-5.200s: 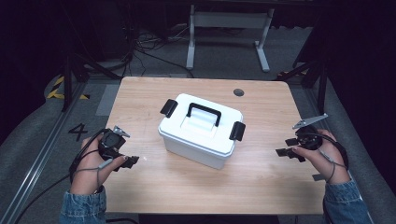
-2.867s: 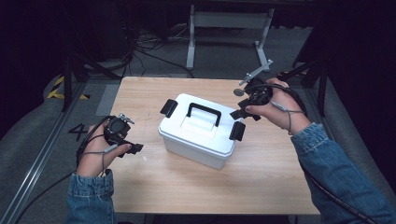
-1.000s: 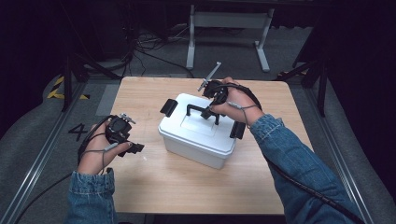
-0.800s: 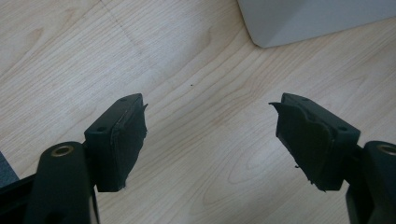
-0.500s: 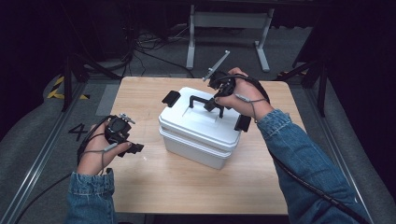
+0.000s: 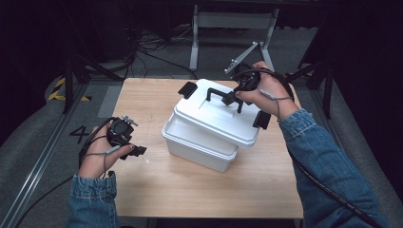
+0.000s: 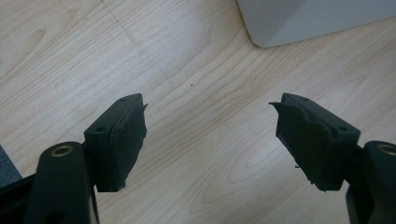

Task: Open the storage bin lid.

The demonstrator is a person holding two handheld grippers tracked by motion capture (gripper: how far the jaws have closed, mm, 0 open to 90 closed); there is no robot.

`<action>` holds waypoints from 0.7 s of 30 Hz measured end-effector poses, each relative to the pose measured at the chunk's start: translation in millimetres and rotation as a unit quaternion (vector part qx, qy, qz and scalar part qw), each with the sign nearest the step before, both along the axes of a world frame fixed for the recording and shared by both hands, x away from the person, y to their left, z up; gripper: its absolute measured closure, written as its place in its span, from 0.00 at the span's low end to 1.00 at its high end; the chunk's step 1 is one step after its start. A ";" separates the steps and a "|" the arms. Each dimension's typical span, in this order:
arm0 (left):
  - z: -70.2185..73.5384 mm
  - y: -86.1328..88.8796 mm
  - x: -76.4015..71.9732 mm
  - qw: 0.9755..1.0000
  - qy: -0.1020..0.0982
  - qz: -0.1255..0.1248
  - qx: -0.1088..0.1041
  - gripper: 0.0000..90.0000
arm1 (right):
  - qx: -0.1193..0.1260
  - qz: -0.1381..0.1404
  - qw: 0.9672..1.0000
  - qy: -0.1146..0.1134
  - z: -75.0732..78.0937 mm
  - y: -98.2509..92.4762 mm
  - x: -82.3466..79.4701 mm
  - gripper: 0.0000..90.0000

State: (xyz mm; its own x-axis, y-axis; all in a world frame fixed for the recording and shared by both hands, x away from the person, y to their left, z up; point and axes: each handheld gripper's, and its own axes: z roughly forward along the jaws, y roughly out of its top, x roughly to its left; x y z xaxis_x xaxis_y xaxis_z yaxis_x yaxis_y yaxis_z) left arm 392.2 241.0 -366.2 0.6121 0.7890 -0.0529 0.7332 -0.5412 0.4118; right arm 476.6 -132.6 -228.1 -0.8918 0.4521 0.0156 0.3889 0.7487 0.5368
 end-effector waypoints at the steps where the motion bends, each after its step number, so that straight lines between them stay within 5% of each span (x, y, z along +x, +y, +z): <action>1: 0.2 0.0 0.0 1.000 0.000 0.000 0.000 0.28 | 0.001 -0.004 1.000 -0.002 1.9 -3.8 -0.3 0.94; 21: 0.2 -0.6 -0.7 1.000 0.002 0.000 0.001 0.27 | 0.009 -0.073 0.997 -0.013 15.6 -65.0 4.3 0.94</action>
